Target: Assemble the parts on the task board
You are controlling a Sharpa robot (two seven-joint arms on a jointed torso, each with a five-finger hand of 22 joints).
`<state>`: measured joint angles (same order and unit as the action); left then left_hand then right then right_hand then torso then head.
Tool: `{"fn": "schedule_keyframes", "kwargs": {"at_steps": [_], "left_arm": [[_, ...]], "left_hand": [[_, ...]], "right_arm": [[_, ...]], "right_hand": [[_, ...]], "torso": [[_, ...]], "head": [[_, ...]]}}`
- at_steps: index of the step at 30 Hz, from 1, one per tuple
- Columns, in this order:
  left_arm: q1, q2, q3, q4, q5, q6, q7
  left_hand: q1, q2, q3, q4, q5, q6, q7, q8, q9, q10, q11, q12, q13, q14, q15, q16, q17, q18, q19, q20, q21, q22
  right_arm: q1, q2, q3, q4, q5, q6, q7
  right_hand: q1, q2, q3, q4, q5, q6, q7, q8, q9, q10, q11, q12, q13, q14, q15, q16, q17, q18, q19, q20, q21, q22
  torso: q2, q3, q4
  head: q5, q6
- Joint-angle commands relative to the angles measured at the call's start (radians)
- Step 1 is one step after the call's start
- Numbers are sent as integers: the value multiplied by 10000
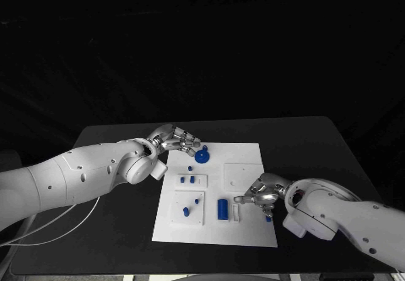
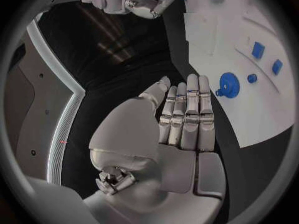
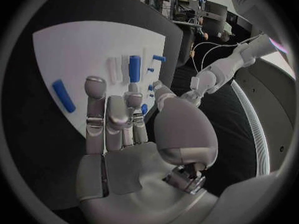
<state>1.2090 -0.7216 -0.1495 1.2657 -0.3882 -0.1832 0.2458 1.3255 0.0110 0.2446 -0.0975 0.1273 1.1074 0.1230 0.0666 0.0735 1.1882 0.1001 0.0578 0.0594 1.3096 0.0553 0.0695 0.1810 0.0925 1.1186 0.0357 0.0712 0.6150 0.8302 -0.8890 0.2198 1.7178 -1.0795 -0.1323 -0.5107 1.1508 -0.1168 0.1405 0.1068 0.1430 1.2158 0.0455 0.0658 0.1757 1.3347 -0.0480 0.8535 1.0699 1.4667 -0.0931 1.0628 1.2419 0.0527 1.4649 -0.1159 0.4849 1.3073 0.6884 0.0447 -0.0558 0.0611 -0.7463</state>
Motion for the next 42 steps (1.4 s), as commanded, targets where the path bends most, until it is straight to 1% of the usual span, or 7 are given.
{"fn": "schedule_keyframes", "kwargs": {"at_steps": [1, 8, 15, 22, 27, 30, 42], "left_arm": [[2, 45, -2, -10, 260, 141, 125], [0, 48, -22, -17, 631, 170, 212], [-6, -39, -46, 26, 927, 186, 358], [-13, -101, -73, 86, 1011, 188, 401], [-15, -132, -100, 112, 1023, 204, 427], [-16, -156, -113, 137, 1025, 208, 442], [-17, -234, -147, 204, 1028, 230, 442]], "left_hand": [[0, -92, -83, 12, 50, -62, -16, -17, 8, 98, -59, 73, 9, 87, 10, -17, 20, -212, 56, 17, 44, -18], [55, -49, -239, -21, 50, -44, -34, -14, -3, 420, -165, 79, 11, 191, -47, -9, 56, -260, 135, -50, 68, -47], [145, 22, -318, -100, 49, 128, -88, -12, 9, 716, -266, 75, 10, 244, -85, -10, 73, -288, 149, -93, 100, -7], [143, 80, -423, -161, 51, 117, -85, -20, -9, 722, -265, 64, 8, 249, -88, -17, 73, -304, 131, -108, 118, 50], [114, 85, -447, -160, 43, 72, -71, -24, -15, 690, -251, 65, 9, 232, -80, -18, 70, -305, 118, -99, 109, 53], [114, 85, -447, -160, 43, 72, -71, -24, -15, 690, -251, 65, 9, 232, -80, -18, 70, -305, 118, -99, 109, 53], [98, 87, -458, -161, 40, 54, -68, -18, -14, 665, -243, 66, 9, 222, -75, -18, 68, -303, 118, -93, 100, 47]], "right_arm": [[135, -221, 85, -137, 172, 190, 408], [274, -660, 170, -742, -23, 727, 264], [252, -943, 183, -846, -838, 1428, -205], [-40, -1211, 185, -593, -1659, 2036, -812], [-428, -1159, 184, -527, -1674, 2054, -958], [-633, -1066, 184, -555, -1661, 1934, -1003], [-1001, -764, 183, -787, -1745, 1274, -1063]], "right_hand": [[94, 18, 362, -347, 229, -205, 59, -19, -67, -77, 109, -100, -55, 32, 34, -141, -81, 67, 439, 43, -224, 231], [-64, 7, 789, -701, 276, -165, 29, -25, -121, -100, 98, -173, -148, 30, 54, -210, -140, 59, 450, 60, -397, 156], [-178, -39, 792, -646, 63, -46, -6, -18, -73, -104, 81, -198, -179, 29, 43, -219, -151, 56, 454, 49, -400, 153], [-376, -358, 921, 20, -393, 25, -40, -19, 305, -65, 75, -175, -175, 50, 55, -147, -109, 6, 456, 47, -257, 196], [-651, -732, 983, 1156, -759, -366, 79, -7, 110, -115, 151, -206, -215, 34, 103, -189, -155, 71, 454, 109, -353, 160], [-705, -840, 933, 1494, -870, -472, 110, -20, -68, -132, 172, -206, -231, 31, 121, -194, -169, 95, 450, 122, -398, 145], [-777, -904, 895, 1748, -917, -386, 87, -13, -189, -114, 151, -201, -238, 31, 95, -184, -163, 94, 462, 98, -374, 135]], "torso": [[-7, -3, 2], [-17, 9, -25], [-16, 2, -54], [-22, -27, -29], [-37, -37, -29], [-20, -30, -6], [-10, -20, -23]], "head": [[-139, 57], [-310, 74], [-372, 80], [-431, 61], [-414, 49], [-413, 50], [-363, 12]]}}
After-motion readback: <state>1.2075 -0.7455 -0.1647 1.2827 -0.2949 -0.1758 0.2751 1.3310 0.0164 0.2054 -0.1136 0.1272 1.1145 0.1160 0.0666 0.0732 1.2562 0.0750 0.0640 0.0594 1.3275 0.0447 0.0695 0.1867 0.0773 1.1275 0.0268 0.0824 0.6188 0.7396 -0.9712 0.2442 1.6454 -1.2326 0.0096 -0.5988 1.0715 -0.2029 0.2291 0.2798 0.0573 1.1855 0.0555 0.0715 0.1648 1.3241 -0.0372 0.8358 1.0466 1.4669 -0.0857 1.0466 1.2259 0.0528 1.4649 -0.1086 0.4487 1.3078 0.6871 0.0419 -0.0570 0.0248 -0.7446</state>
